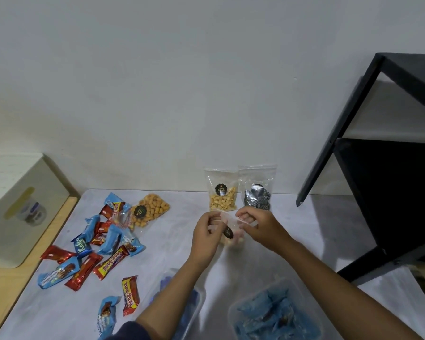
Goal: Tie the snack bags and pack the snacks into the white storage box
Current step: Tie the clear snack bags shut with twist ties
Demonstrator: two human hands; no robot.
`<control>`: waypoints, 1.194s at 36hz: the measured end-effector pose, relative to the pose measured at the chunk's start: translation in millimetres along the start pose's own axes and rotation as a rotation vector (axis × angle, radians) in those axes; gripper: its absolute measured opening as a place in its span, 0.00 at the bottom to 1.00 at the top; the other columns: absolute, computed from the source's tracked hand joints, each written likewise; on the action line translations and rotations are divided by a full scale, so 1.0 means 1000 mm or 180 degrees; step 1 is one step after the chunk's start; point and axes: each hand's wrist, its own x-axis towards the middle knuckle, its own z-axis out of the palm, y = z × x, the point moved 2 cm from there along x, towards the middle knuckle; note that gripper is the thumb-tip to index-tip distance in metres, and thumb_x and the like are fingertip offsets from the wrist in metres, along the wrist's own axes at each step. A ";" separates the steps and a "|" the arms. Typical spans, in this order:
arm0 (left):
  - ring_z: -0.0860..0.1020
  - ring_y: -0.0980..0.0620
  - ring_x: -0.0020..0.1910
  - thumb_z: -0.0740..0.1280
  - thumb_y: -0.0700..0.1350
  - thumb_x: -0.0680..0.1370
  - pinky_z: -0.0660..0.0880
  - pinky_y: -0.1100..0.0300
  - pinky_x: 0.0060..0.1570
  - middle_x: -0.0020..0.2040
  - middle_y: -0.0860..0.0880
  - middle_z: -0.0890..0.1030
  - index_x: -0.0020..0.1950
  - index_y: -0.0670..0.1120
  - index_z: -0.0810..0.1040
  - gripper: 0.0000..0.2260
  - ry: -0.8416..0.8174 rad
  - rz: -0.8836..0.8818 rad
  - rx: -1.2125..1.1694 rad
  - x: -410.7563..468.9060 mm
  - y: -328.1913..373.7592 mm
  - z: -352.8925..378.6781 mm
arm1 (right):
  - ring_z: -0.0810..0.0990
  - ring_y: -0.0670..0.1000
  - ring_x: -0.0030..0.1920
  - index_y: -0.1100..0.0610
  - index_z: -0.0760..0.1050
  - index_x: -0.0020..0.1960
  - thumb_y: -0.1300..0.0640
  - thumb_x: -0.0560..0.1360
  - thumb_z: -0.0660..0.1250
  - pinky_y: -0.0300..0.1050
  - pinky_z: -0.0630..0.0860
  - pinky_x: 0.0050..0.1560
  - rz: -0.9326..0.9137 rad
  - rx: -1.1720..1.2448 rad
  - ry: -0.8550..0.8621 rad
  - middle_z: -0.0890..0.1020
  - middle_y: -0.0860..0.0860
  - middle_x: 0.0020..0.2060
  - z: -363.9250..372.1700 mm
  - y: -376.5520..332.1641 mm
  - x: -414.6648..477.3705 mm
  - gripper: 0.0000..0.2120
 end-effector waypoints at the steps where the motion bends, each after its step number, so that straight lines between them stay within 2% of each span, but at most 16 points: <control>1: 0.74 0.57 0.55 0.69 0.47 0.75 0.74 0.63 0.53 0.56 0.53 0.76 0.61 0.48 0.73 0.16 -0.0005 0.0013 0.0154 0.002 -0.007 0.000 | 0.78 0.38 0.44 0.53 0.79 0.51 0.63 0.72 0.70 0.31 0.74 0.46 -0.0046 0.0014 0.0130 0.81 0.48 0.43 0.000 0.002 0.004 0.09; 5: 0.66 0.61 0.62 0.69 0.62 0.67 0.65 0.65 0.61 0.63 0.58 0.66 0.71 0.52 0.61 0.37 -0.0198 0.0187 0.0698 0.008 -0.027 0.000 | 0.80 0.36 0.43 0.54 0.80 0.50 0.61 0.73 0.70 0.32 0.76 0.45 0.0028 0.0161 0.0560 0.82 0.43 0.40 -0.001 0.012 0.023 0.07; 7: 0.65 0.61 0.63 0.70 0.60 0.68 0.64 0.64 0.63 0.65 0.58 0.64 0.74 0.53 0.57 0.39 -0.0344 0.0192 0.0885 0.016 -0.036 0.003 | 0.81 0.37 0.43 0.55 0.81 0.49 0.61 0.74 0.70 0.32 0.77 0.44 -0.0039 0.0185 0.0770 0.82 0.43 0.40 0.000 0.016 0.033 0.06; 9: 0.68 0.59 0.64 0.73 0.55 0.69 0.68 0.60 0.64 0.66 0.57 0.67 0.74 0.55 0.57 0.39 -0.0550 0.0136 0.0811 0.030 -0.045 0.008 | 0.81 0.38 0.43 0.56 0.81 0.49 0.61 0.74 0.70 0.31 0.76 0.44 -0.0115 0.0163 0.0967 0.83 0.45 0.40 0.001 0.020 0.044 0.05; 12: 0.75 0.53 0.60 0.74 0.53 0.69 0.76 0.51 0.58 0.61 0.52 0.74 0.73 0.56 0.58 0.38 -0.0639 0.0114 0.0775 0.054 -0.060 0.015 | 0.80 0.39 0.42 0.58 0.81 0.47 0.62 0.72 0.71 0.30 0.76 0.45 -0.0064 0.0223 0.1260 0.82 0.46 0.39 0.002 0.026 0.064 0.04; 14: 0.73 0.54 0.59 0.73 0.50 0.68 0.75 0.57 0.58 0.61 0.50 0.72 0.74 0.56 0.56 0.39 -0.0521 0.0134 0.0918 0.066 -0.062 0.015 | 0.81 0.44 0.40 0.59 0.81 0.46 0.62 0.71 0.72 0.36 0.77 0.45 0.0021 0.0248 0.1466 0.82 0.48 0.38 0.002 0.030 0.077 0.05; 17: 0.71 0.55 0.57 0.71 0.44 0.71 0.67 0.74 0.57 0.59 0.48 0.67 0.75 0.53 0.51 0.39 -0.0511 0.0409 0.1031 0.077 -0.059 0.014 | 0.81 0.49 0.40 0.59 0.81 0.47 0.61 0.69 0.74 0.41 0.77 0.45 0.0237 0.0284 0.1702 0.83 0.50 0.39 0.003 0.033 0.096 0.07; 19: 0.69 0.55 0.56 0.69 0.40 0.73 0.63 0.76 0.56 0.61 0.46 0.66 0.74 0.52 0.48 0.38 -0.0550 0.0467 0.1102 0.087 -0.057 0.011 | 0.81 0.49 0.41 0.60 0.81 0.48 0.61 0.69 0.74 0.41 0.77 0.45 0.0327 0.0239 0.1841 0.83 0.50 0.41 0.005 0.035 0.105 0.09; 23: 0.68 0.51 0.62 0.67 0.40 0.74 0.61 0.73 0.59 0.64 0.43 0.65 0.76 0.44 0.51 0.35 -0.0793 0.0622 0.1232 0.096 -0.056 -0.004 | 0.80 0.49 0.45 0.59 0.79 0.52 0.62 0.69 0.74 0.44 0.76 0.47 0.0495 0.0063 0.2011 0.83 0.52 0.46 0.014 0.035 0.109 0.13; 25: 0.67 0.53 0.64 0.67 0.41 0.75 0.60 0.73 0.62 0.65 0.45 0.65 0.75 0.43 0.55 0.32 -0.0950 0.0710 0.1253 0.093 -0.053 -0.017 | 0.80 0.51 0.48 0.60 0.78 0.55 0.65 0.70 0.72 0.43 0.75 0.48 0.0478 -0.0107 0.2078 0.82 0.55 0.49 0.019 0.030 0.104 0.14; 29: 0.67 0.55 0.64 0.65 0.46 0.77 0.61 0.72 0.63 0.65 0.47 0.68 0.69 0.45 0.67 0.22 -0.1019 0.0947 0.1458 0.094 -0.051 -0.062 | 0.78 0.58 0.51 0.61 0.78 0.56 0.68 0.68 0.72 0.54 0.77 0.51 0.0322 -0.0656 0.2273 0.80 0.57 0.51 0.033 0.010 0.091 0.17; 31: 0.71 0.52 0.61 0.64 0.49 0.76 0.62 0.71 0.60 0.61 0.46 0.72 0.64 0.44 0.73 0.18 -0.0920 0.0973 0.1617 0.101 -0.056 -0.094 | 0.77 0.59 0.54 0.62 0.77 0.56 0.67 0.68 0.72 0.54 0.74 0.56 0.0276 -0.0869 0.2338 0.80 0.57 0.52 0.042 -0.001 0.086 0.17; 33: 0.74 0.48 0.57 0.64 0.50 0.75 0.64 0.67 0.60 0.57 0.44 0.76 0.59 0.42 0.76 0.17 -0.0804 0.1016 0.1763 0.111 -0.060 -0.127 | 0.77 0.60 0.55 0.62 0.77 0.55 0.67 0.69 0.71 0.53 0.73 0.58 0.0221 -0.1073 0.2355 0.81 0.57 0.52 0.054 -0.013 0.083 0.15; 36: 0.72 0.52 0.54 0.67 0.43 0.73 0.69 0.57 0.58 0.54 0.45 0.77 0.56 0.41 0.78 0.13 -0.0635 0.1037 0.2015 0.126 -0.061 -0.180 | 0.77 0.57 0.52 0.60 0.78 0.53 0.61 0.70 0.68 0.53 0.74 0.55 0.0196 -0.1063 0.2214 0.82 0.55 0.50 0.081 -0.031 0.084 0.12; 40: 0.69 0.47 0.62 0.65 0.50 0.74 0.68 0.56 0.61 0.62 0.45 0.73 0.65 0.42 0.72 0.22 -0.0884 0.0817 0.2572 0.140 -0.071 -0.241 | 0.76 0.52 0.49 0.58 0.79 0.53 0.55 0.70 0.63 0.41 0.69 0.54 -0.0056 -0.0816 0.1717 0.82 0.53 0.48 0.139 -0.049 0.090 0.14; 43: 0.68 0.46 0.66 0.64 0.49 0.76 0.66 0.56 0.62 0.66 0.45 0.71 0.71 0.44 0.66 0.25 -0.1267 0.0556 0.2922 0.145 -0.078 -0.268 | 0.76 0.49 0.52 0.54 0.77 0.57 0.52 0.69 0.62 0.45 0.76 0.52 -0.0502 -0.1128 0.0979 0.81 0.50 0.51 0.192 -0.058 0.098 0.17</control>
